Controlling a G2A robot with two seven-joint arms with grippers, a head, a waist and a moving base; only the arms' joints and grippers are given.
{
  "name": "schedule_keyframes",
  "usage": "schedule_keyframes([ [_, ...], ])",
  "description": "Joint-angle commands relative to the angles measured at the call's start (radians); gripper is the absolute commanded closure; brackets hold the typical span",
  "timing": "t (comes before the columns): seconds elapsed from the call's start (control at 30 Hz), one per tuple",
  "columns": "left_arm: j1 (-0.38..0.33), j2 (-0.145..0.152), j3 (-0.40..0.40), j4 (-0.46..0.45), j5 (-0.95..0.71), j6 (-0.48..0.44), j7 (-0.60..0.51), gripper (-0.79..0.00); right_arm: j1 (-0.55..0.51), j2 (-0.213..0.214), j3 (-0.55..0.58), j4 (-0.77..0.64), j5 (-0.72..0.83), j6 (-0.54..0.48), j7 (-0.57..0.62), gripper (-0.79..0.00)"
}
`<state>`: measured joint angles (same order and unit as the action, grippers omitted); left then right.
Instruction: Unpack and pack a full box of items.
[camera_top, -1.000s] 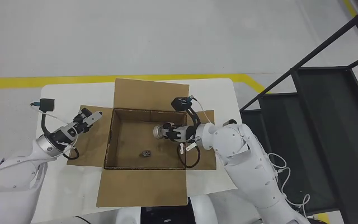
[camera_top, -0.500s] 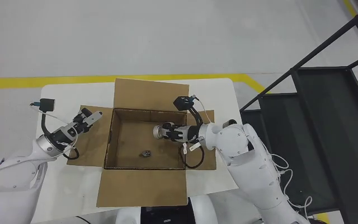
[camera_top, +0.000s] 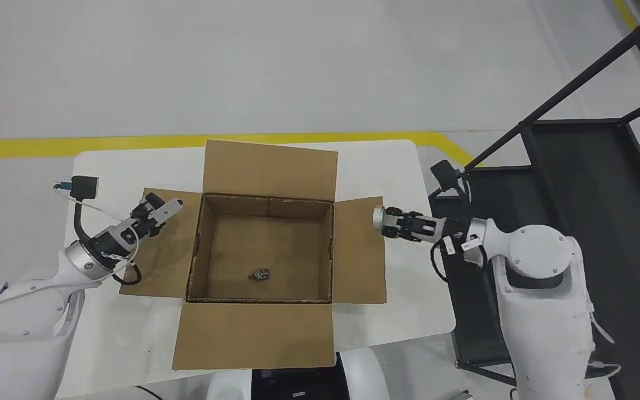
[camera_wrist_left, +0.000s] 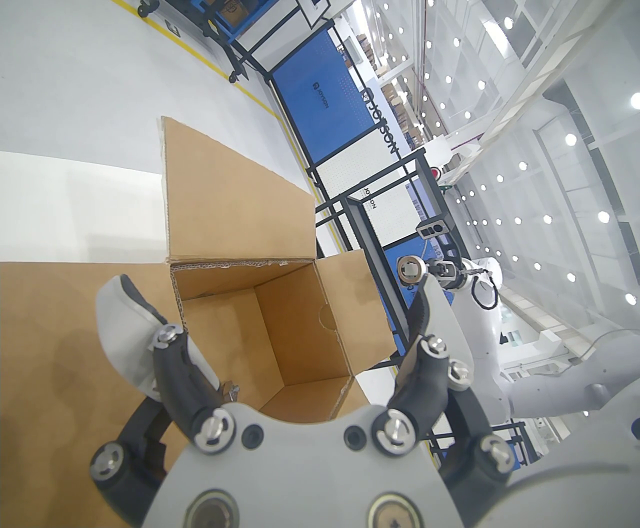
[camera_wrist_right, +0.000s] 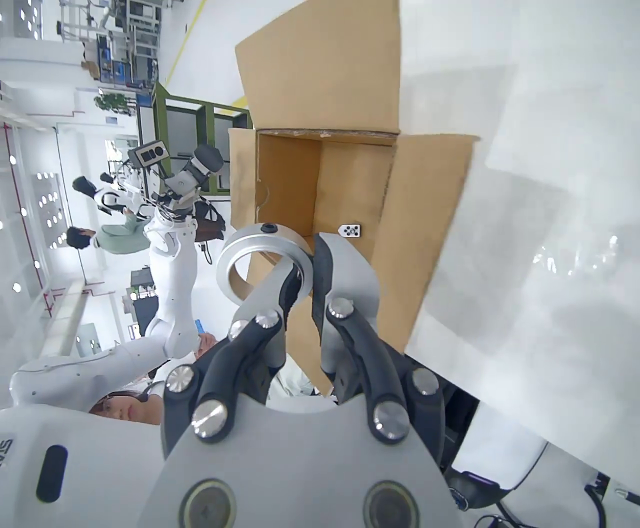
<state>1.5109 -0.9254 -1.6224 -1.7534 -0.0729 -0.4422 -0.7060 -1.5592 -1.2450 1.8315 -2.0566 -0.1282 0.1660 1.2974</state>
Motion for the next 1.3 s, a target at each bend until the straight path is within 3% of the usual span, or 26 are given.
schedule_keyframes([
  [0.0, 0.0, 0.0, 0.0, 0.0, 0.0, 0.0, 0.0, -0.785, -0.046, 0.005, 0.053, -0.006, 0.003, 0.006, 0.001, 0.0],
  [0.27, 0.0, 0.0, 0.0, 0.0, 0.0, 0.0, 0.0, -0.785, -0.187, 0.022, 0.154, 0.048, -0.062, 0.002, -0.025, 0.0],
  [0.4, 0.0, 0.0, 0.0, 0.0, 0.0, 0.0, 0.0, -0.785, -0.218, 0.028, 0.113, 0.069, -0.164, 0.022, -0.055, 0.0],
  [0.6, 0.0, 0.0, 0.0, 0.0, 0.0, 0.0, 0.0, -0.785, -0.239, 0.03, 0.05, 0.128, -0.314, 0.119, -0.198, 0.0],
  [1.03, 0.0, 0.0, 0.0, 0.0, 0.0, 0.0, 0.0, -0.785, -0.072, 0.03, -0.238, 0.379, -0.688, 0.302, -0.369, 0.0],
  [1.27, 0.0, 0.0, 0.0, 0.0, 0.0, 0.0, 0.0, -0.785, 0.014, 0.019, -0.315, 0.506, -0.709, 0.349, -0.426, 0.0],
])
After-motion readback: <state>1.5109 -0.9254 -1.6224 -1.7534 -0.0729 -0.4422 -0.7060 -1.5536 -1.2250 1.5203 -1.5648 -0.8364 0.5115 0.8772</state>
